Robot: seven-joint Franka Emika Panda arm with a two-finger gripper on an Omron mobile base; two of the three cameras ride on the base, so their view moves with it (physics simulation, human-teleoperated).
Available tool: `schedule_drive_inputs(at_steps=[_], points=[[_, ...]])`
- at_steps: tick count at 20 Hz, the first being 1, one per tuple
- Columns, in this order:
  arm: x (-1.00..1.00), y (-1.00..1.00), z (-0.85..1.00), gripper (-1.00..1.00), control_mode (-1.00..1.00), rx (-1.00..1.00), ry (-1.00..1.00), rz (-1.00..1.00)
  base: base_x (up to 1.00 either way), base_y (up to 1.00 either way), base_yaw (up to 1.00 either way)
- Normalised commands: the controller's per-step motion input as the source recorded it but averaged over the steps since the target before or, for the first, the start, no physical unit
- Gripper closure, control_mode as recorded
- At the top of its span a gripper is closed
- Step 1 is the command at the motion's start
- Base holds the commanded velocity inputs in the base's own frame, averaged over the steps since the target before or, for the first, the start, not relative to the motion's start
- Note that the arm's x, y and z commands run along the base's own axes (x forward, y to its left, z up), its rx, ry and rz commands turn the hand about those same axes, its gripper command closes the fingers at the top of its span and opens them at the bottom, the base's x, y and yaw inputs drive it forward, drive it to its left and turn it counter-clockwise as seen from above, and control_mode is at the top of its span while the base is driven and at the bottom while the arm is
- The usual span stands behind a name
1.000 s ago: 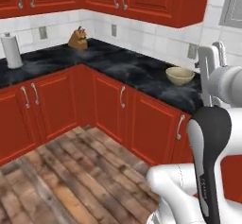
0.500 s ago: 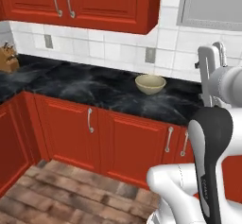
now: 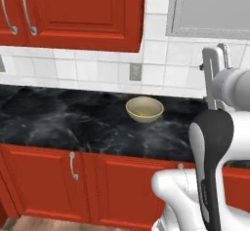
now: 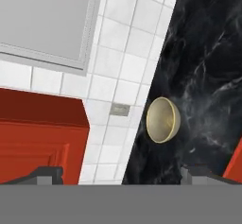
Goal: Open the cabinet. Pick the bowls from the counter and place them in the cabinet. Then close the cabinet.
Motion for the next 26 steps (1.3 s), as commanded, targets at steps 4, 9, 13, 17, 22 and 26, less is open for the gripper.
schedule_drive_inputs(at_steps=[4, 9, 13, 17, 22, 26], points=[[0.0, 0.0, 0.0, -1.0, 1.0, 0.0, 0.0, 0.0, 1.0, -0.34, -0.3], [0.0, 0.0, 0.0, -1.0, 1.0, 0.0, 0.0, 0.0, 1.0, -0.16, -0.28], [0.0, 0.0, 0.0, -1.0, 1.0, 0.0, 0.0, 0.0, 1.0, 0.01, -0.1], [0.0, 0.0, 0.0, -1.0, 1.0, 0.0, 0.0, 0.0, 1.0, 0.0, -0.26], [0.0, 0.0, 0.0, -1.0, 1.0, 0.0, 0.0, 0.0, 0.88, 0.0, -0.17], [0.12, -0.06, -0.03, -1.0, -1.0, 0.01, 0.03, 0.03, 0.38, -0.01, 0.01]])
